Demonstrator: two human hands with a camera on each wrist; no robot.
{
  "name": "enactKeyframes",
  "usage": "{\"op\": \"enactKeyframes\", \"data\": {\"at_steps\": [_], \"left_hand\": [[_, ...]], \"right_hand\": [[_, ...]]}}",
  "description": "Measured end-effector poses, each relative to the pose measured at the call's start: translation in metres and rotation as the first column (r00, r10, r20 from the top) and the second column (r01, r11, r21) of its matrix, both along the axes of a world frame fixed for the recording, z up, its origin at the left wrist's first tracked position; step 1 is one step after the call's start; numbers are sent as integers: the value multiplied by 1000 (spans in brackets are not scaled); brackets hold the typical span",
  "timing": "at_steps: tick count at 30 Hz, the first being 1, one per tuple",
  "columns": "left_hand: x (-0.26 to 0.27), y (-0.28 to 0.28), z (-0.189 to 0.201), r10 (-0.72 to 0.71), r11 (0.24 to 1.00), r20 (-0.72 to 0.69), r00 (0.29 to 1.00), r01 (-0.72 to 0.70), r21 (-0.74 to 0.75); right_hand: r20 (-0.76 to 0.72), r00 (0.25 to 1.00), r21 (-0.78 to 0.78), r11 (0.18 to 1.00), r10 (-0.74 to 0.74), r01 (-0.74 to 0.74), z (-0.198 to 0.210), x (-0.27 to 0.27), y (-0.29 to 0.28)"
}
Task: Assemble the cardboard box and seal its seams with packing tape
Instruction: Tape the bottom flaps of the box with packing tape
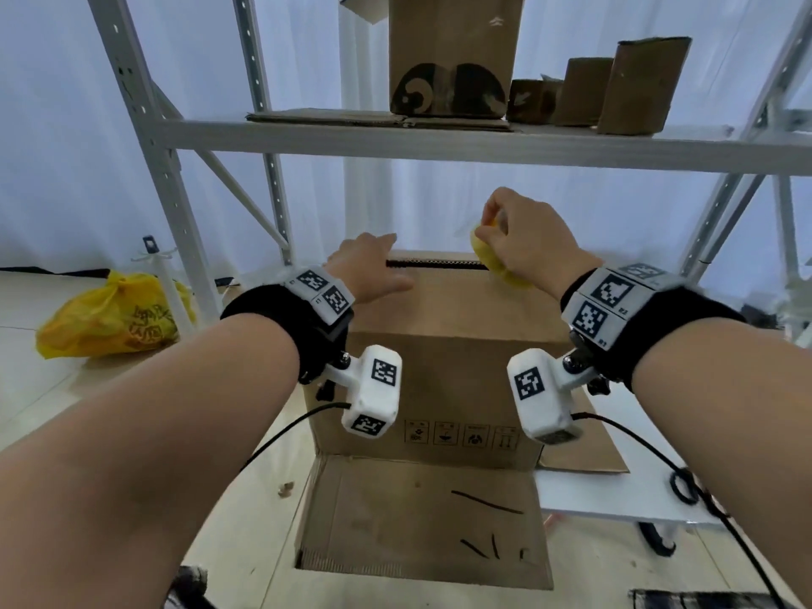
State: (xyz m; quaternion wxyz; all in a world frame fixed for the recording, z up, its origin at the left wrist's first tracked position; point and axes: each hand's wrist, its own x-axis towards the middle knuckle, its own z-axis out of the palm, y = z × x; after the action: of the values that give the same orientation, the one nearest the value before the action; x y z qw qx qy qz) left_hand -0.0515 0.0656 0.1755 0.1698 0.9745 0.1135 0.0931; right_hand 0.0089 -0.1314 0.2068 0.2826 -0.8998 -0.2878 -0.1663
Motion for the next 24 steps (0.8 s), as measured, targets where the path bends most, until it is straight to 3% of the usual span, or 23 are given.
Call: {"op": "enactKeyframes", "data": {"at_steps": [2,6,8,12,17,24], "left_hand": [[6,12,-15,39,986,-127,991,-18,164],[18,28,-28,107,989,-340,934,-65,132],[21,32,-28,174,975,-417,892,-95,203],[21,34,-32,162,977,-414,896,-87,194],[4,20,-37,177,976,-386,905,-111,187],[-19,-10,-37,154,978,-337,929,-94,188]], "right_hand": [[-31,999,-60,998,-8,6,-21,9,-3],[-183,977,-24,993,110,-116,-34,19,-8],[-263,952,-5,987,156,-163,-32,20,-9],[-304,934,111,981,187,-160,-33,23,-12],[-262,949,61,984,175,-165,-30,20,-16],[-191,973,147,983,133,-106,-24,3,-11]]}}
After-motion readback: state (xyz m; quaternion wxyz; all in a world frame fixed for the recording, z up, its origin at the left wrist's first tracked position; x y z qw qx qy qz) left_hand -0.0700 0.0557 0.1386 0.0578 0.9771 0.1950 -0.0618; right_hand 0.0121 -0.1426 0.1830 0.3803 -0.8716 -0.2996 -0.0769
